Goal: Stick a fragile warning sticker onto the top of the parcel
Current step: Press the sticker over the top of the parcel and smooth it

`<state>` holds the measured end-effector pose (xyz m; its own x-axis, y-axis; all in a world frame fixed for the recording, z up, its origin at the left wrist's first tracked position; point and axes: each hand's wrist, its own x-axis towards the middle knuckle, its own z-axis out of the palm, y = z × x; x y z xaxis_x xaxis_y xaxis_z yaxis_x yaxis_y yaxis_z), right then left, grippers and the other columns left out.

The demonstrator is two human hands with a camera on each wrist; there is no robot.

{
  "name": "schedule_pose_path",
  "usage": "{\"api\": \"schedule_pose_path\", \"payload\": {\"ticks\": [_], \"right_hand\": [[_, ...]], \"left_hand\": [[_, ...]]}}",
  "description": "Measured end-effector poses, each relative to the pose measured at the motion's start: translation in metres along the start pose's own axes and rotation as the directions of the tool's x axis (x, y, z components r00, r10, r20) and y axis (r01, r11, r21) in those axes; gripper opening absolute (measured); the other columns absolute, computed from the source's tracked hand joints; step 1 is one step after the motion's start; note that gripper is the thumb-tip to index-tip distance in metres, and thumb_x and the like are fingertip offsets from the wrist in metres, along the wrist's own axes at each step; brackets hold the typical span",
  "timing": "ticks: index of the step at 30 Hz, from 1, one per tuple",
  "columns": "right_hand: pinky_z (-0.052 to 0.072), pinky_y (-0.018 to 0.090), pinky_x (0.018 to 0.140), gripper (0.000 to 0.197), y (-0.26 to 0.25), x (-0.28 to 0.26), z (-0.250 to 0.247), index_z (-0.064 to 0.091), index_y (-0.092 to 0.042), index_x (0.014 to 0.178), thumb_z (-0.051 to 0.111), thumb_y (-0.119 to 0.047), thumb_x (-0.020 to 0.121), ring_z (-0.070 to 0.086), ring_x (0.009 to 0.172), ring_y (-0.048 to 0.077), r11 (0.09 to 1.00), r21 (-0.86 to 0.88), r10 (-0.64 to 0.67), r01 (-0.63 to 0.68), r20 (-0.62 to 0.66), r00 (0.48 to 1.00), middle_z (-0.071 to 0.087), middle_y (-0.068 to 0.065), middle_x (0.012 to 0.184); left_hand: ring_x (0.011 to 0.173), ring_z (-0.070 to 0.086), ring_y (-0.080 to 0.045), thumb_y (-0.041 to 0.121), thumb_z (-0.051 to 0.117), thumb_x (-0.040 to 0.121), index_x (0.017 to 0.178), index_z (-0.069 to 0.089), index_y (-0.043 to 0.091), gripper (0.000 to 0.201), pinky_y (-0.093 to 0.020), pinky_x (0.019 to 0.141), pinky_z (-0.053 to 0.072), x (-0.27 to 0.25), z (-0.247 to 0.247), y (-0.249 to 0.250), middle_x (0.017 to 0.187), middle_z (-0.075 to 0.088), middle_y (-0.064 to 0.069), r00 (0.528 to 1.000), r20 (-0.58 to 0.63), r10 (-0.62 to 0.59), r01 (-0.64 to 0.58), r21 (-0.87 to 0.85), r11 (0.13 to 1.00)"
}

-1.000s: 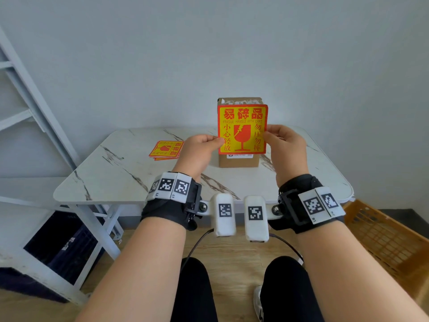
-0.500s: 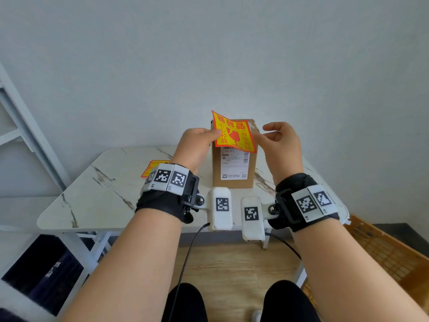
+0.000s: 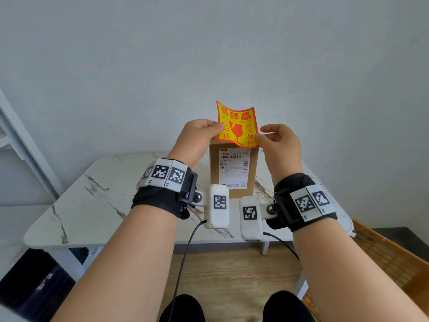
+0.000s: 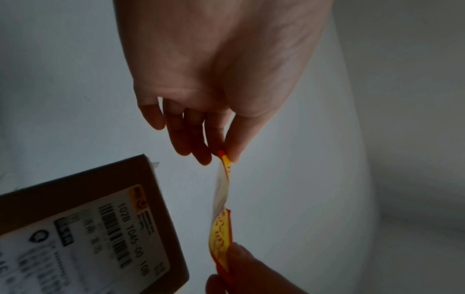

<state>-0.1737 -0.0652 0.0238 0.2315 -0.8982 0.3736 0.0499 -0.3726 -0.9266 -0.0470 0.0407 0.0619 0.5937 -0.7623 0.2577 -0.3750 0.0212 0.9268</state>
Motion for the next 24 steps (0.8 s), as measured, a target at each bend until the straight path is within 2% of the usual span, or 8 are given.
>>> {"api": "schedule_pose_path", "payload": {"ticks": [3,6,9,12,15,18,22,24], "right_hand": [[0.043,0.016,0.059,0.013,-0.001,0.007,0.002,0.062,-0.013,0.096,0.066,-0.011,0.084,0.059,0.066,0.003,1.0,-0.011,-0.023,0.023,-0.018,1.0,0.063,-0.007,0.073],[0.042,0.018,0.059,0.01,-0.002,0.014,0.005,0.06,-0.016,0.093,0.064,-0.012,0.084,0.06,0.069,0.008,0.994,-0.092,-0.06,0.058,-0.018,0.998,0.063,-0.005,0.074],[0.046,0.022,0.06,0.01,-0.004,0.02,0.008,0.059,-0.017,0.094,0.06,-0.013,0.086,0.06,0.07,0.011,0.979,-0.187,-0.079,0.08,0.01,0.997,0.063,-0.004,0.076],[0.047,0.027,0.062,0.009,-0.002,0.025,0.012,0.059,-0.019,0.089,0.058,-0.011,0.085,0.059,0.07,0.015,0.954,-0.282,-0.094,0.102,0.044,0.995,0.063,-0.003,0.077],[0.048,0.029,0.068,0.012,0.002,0.027,0.014,0.064,-0.018,0.086,0.056,-0.01,0.083,0.059,0.076,0.017,0.931,-0.347,-0.093,0.112,0.069,0.993,0.065,-0.002,0.079],[0.048,0.028,0.07,0.015,0.005,0.027,0.015,0.068,-0.017,0.087,0.056,-0.01,0.082,0.061,0.079,0.018,0.917,-0.38,-0.103,0.119,0.064,0.993,0.065,-0.004,0.079],[0.04,0.024,0.066,0.015,0.007,0.027,0.016,0.068,-0.017,0.086,0.055,-0.01,0.082,0.059,0.076,0.016,0.895,-0.425,-0.118,0.137,0.072,0.99,0.064,-0.006,0.076],[0.04,0.025,0.066,0.015,0.006,0.028,0.016,0.068,-0.017,0.087,0.055,-0.011,0.082,0.059,0.077,0.015,0.882,-0.448,-0.122,0.145,0.079,0.989,0.064,-0.007,0.077]], "left_hand": [[0.066,0.053,0.0,0.027,0.061,0.092,0.079,0.068,0.014,0.02,-0.014,0.061,0.037,0.006,0.0,-0.003,0.07,0.06,0.008,0.993,-0.114,-0.027,0.03,0.021,0.999],[0.063,0.05,-0.01,0.03,0.065,0.089,0.085,0.072,0.003,0.029,-0.02,0.061,0.038,0.015,0.002,-0.008,0.074,0.059,-0.006,0.981,-0.187,-0.053,0.063,0.046,0.997],[0.063,0.043,-0.023,0.032,0.068,0.085,0.078,0.069,0.004,0.029,-0.026,0.06,0.036,0.024,0.005,-0.012,0.073,0.051,-0.014,0.971,-0.228,-0.067,0.095,0.111,0.989],[0.065,0.044,-0.022,0.031,0.068,0.083,0.07,0.062,0.006,0.029,-0.027,0.058,0.033,0.031,0.007,-0.014,0.069,0.047,-0.017,0.969,-0.235,-0.081,0.123,0.172,0.977],[0.066,0.05,-0.022,0.034,0.069,0.082,0.074,0.068,0.004,0.032,-0.027,0.058,0.037,0.037,0.01,-0.019,0.071,0.053,-0.016,0.97,-0.224,-0.092,0.137,0.194,0.971],[0.068,0.051,-0.021,0.036,0.07,0.081,0.077,0.065,0.011,0.026,-0.026,0.056,0.036,0.04,0.013,-0.025,0.074,0.055,-0.014,0.971,-0.223,-0.086,0.136,0.221,0.966],[0.069,0.05,-0.02,0.031,0.072,0.08,0.076,0.065,0.011,0.022,-0.028,0.065,0.037,0.042,0.016,-0.029,0.074,0.055,-0.013,0.965,-0.247,-0.084,0.139,0.212,0.967],[0.069,0.051,-0.021,0.03,0.072,0.08,0.078,0.07,0.005,0.025,-0.027,0.065,0.039,0.043,0.018,-0.029,0.074,0.057,-0.012,0.961,-0.266,-0.08,0.142,0.222,0.965]]}}
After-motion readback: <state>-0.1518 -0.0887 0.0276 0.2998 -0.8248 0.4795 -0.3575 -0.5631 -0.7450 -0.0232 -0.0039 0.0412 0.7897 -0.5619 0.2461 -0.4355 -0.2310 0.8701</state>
